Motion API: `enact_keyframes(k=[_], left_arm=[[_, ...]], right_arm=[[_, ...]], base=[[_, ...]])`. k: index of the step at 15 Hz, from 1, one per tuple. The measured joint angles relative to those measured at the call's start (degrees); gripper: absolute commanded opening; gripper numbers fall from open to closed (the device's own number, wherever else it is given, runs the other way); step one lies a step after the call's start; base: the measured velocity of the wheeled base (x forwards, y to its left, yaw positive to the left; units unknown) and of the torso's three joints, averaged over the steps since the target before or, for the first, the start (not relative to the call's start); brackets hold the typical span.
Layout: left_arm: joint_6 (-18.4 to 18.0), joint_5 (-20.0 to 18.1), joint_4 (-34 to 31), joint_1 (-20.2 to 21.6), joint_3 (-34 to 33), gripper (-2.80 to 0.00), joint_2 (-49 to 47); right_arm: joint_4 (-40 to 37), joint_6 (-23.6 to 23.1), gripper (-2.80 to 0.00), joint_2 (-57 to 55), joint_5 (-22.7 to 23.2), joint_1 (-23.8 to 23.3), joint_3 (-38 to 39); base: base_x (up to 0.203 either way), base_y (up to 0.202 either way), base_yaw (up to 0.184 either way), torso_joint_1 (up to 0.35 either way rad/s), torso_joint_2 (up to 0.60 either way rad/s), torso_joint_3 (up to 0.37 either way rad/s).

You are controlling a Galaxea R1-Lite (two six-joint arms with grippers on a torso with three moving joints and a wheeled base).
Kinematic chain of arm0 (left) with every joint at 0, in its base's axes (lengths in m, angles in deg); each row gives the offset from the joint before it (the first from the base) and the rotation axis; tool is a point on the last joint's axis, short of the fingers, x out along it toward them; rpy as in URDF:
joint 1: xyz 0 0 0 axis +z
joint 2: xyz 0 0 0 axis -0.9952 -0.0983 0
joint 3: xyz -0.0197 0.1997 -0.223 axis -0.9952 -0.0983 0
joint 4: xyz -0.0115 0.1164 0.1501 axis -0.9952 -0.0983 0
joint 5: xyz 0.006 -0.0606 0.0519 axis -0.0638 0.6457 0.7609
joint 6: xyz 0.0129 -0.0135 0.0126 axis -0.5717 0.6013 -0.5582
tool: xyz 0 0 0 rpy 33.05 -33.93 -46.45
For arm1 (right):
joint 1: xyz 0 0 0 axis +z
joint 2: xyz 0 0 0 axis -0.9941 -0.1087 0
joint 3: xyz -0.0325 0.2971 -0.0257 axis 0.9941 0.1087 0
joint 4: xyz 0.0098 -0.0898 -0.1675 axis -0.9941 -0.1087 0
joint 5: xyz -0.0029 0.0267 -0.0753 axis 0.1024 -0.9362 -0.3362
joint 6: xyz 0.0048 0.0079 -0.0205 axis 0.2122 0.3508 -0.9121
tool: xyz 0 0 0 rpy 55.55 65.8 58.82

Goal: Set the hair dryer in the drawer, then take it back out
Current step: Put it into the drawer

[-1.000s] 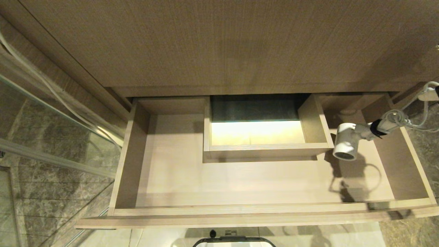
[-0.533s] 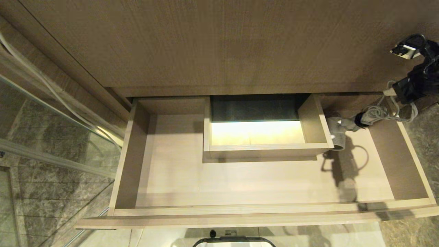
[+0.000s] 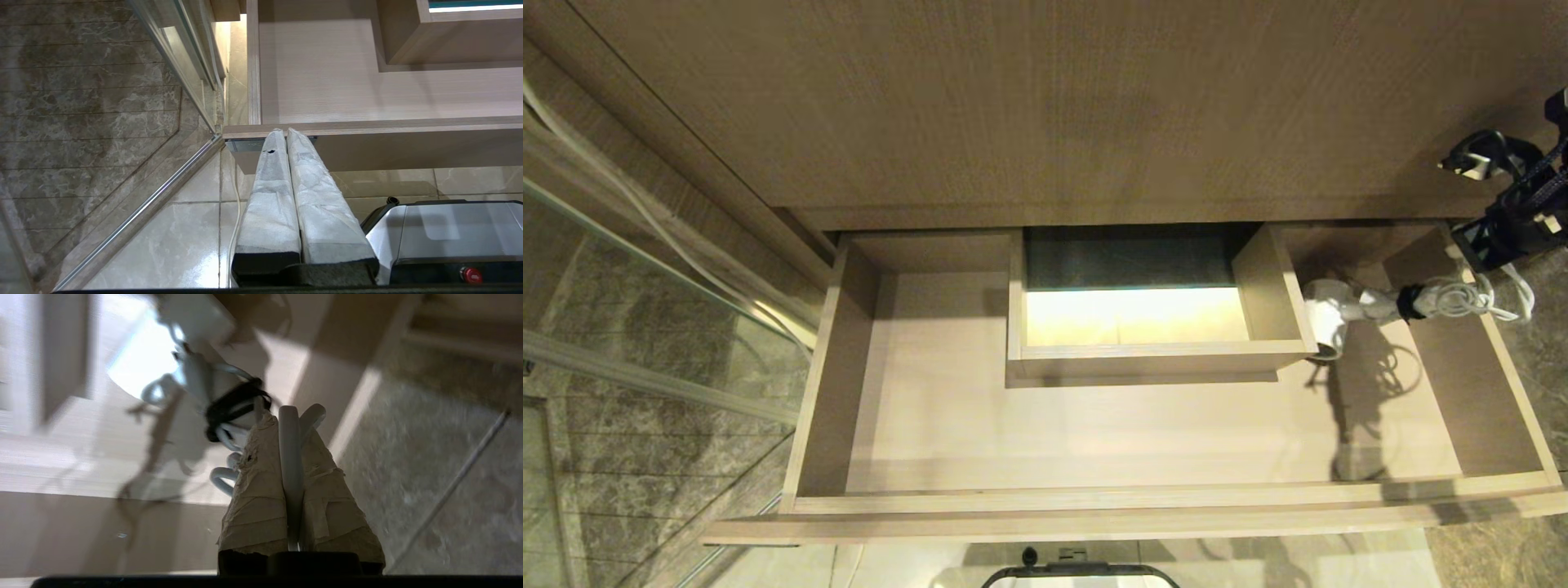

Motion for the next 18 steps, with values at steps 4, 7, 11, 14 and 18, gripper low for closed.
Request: enact_keyframes(k=[4,7,11,14,18], left_arm=[[0.0,0.0,0.0,0.0,0.0,-2.80,0.0],[0.0,0.0,0.0,0.0,0.0,-2.80,0.0],[0.0,0.0,0.0,0.0,0.0,-2.80,0.0],[0.0,0.0,0.0,0.0,0.0,-2.80,0.0],[0.0,0.0,0.0,0.0,0.0,-2.80,0.0]], right_arm=[[0.0,0.0,-2.80,-2.7,-3.0,-0.6,0.7],[0.3,-0.1,-2.80,-5.8,-4.8,-0.9,0.9],[1.0,0.1,-2.80,-10.1,-4.9,-0.9,-0.1],[3.3,0.1,-2.80,-13.2,-5.0,-0.9,-0.6],[4.5,0.0,0.00,-16.0,-5.5,-0.9,-0.5]], base=[[0.000,0.000,0.000,0.000,0.00,0.000],[0.000,0.000,0.000,0.000,0.00,0.000],[0.000,0.000,0.000,0.000,0.00,0.000],[0.000,0.000,0.000,0.000,0.00,0.000],[0.000,0.000,0.000,0.000,0.00,0.000]])
